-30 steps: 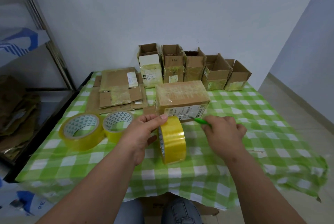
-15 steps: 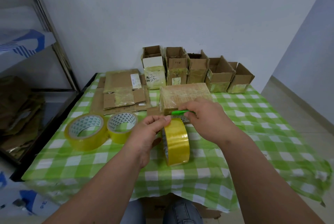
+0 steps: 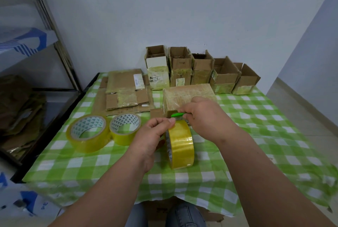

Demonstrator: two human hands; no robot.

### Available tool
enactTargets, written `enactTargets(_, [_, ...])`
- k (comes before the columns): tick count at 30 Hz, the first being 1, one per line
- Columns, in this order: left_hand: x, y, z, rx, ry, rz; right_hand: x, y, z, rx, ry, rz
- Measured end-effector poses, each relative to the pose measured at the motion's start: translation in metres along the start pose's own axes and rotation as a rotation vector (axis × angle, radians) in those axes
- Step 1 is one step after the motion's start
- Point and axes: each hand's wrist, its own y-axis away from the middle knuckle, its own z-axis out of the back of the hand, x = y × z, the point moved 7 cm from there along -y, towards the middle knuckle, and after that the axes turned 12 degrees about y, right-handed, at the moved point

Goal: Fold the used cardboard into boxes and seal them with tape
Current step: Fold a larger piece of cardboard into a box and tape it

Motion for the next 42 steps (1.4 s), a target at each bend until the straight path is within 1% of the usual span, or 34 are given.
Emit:
enactTargets(7, [0.002, -0.004, 0.001, -0.062, 0.011, 0.013, -0.004, -0.001, 0.004, 0.064, 0.037, -0.003])
enactTargets(12, [0.001, -0.005, -0.005, -0.080, -0.053, -0.014, 0.008, -0.009, 0.007, 0.016, 0.143, 0.067])
enactTargets(19, [0.001, -0.006, 0.002, -0.073, -0.044, 0.010, -0.018, 0.009, 0.005, -0.011, -0.004, -0.026])
enactTargets(23, [-0.002, -0.008, -0.001, -0.049, -0.056, 0.017, -0.026, 0.015, 0.004, 0.005, 0.059, -0.041])
enactTargets(26, [-0.002, -0.007, -0.002, -0.048, -0.046, 0.025, -0.034, 0.019, -0.009, 0.045, 0.169, -0.046])
enactTargets(28, [-0.003, -0.007, -0.002, -0.045, -0.042, 0.022, -0.042, 0.024, -0.021, 0.062, 0.169, -0.092])
enactTargets(31, [-0.003, -0.006, -0.002, -0.038, -0.041, 0.022, -0.051, 0.033, -0.037, 0.051, 0.062, -0.209])
enactTargets(32, [-0.003, -0.005, -0.002, -0.035, -0.042, 0.022, -0.054, 0.035, -0.044, 0.072, 0.025, -0.250])
enactTargets(34, [-0.003, -0.005, -0.004, -0.022, -0.049, 0.027, -0.058, 0.041, -0.058, 0.167, -0.011, -0.315])
enactTargets(36, [-0.002, -0.004, -0.006, -0.004, -0.059, 0.036, -0.059, 0.046, -0.070, 0.257, 0.068, -0.334])
enactTargets(38, [-0.001, -0.003, -0.009, 0.011, -0.064, 0.049, -0.059, 0.048, -0.070, 0.242, 0.116, -0.363])
enactTargets(39, [-0.001, -0.003, -0.010, 0.017, -0.067, 0.058, -0.058, 0.047, -0.066, 0.200, 0.061, -0.395])
enactTargets(40, [0.000, -0.003, -0.011, 0.025, -0.071, 0.064, -0.056, 0.044, -0.061, 0.153, -0.060, -0.433])
enactTargets(42, [0.001, -0.003, -0.012, 0.037, -0.076, 0.074, -0.048, 0.038, -0.054, 0.075, -0.461, -0.501])
